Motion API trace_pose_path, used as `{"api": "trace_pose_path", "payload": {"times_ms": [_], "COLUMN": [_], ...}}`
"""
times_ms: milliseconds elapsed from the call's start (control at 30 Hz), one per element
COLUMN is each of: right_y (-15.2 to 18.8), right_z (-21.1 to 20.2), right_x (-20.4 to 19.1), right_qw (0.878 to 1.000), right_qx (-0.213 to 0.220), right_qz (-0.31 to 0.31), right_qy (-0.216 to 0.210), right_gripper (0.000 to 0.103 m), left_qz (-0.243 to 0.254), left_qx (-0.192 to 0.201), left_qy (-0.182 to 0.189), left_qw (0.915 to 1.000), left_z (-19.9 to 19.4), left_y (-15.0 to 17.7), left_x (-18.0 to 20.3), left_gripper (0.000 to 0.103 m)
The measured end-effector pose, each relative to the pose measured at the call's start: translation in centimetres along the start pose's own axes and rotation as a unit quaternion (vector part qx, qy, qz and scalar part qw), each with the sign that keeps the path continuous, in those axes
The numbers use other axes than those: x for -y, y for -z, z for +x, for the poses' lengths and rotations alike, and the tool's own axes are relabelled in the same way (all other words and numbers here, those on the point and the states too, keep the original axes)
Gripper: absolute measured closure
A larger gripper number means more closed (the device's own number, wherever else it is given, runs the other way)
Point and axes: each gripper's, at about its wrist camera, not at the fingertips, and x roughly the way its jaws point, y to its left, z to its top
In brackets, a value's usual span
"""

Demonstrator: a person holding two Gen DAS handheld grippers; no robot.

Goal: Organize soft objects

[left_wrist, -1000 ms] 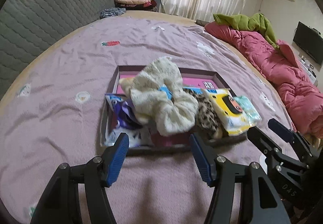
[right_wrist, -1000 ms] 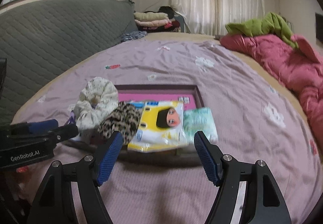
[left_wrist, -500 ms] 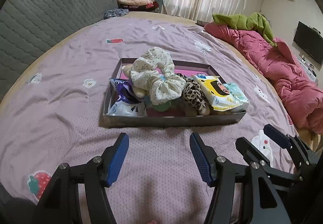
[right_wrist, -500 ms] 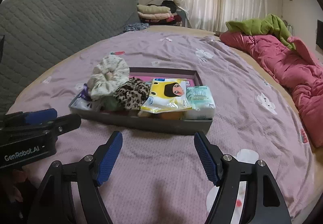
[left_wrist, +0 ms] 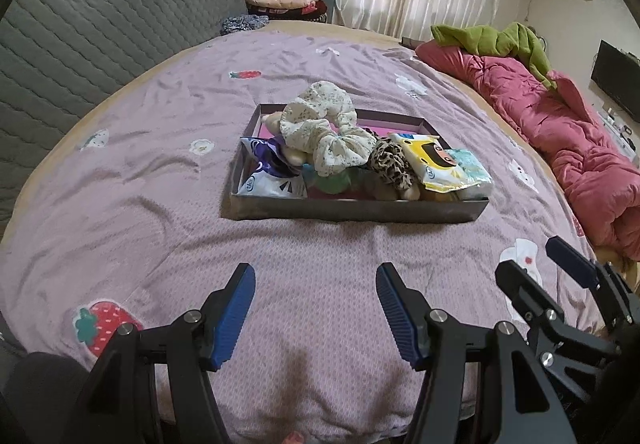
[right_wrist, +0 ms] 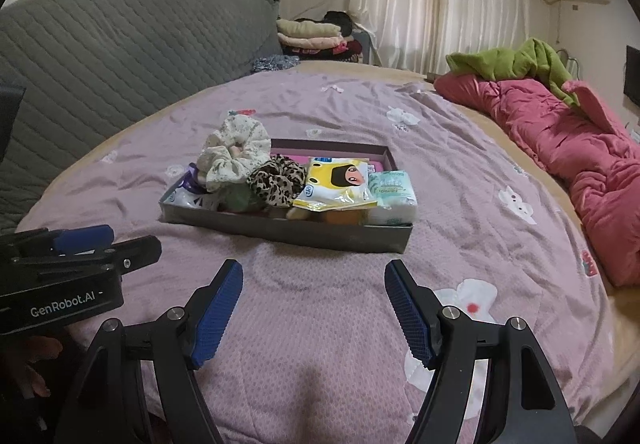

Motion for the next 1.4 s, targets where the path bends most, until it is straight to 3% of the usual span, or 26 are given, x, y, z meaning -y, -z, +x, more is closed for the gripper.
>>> {"api": "trace_pose_path", "payload": {"times_ms": [400,1400], "right_y": [0.5,1.4], "right_z": [-1.6,0.2], "right_x": [0.1,-0.2], "right_qw": [1.0,1.0], "right_qx": [0.014,-0.015], "right_qz": [0.005,0.012], "right_qy": [-0.014,-0.023], "right_gripper": [0.028,0.028], "left_qz": [0.01,0.001], "left_qx": [-0.003,-0.027], "left_qy": [0.002,-0.015], "left_qw": [0.9999,0.9995], "left_z": [-0.9,0.8], "left_y": [1.2,1.7], "left_x": [1.2,0.4], "left_gripper": [0.041,0.041]}}
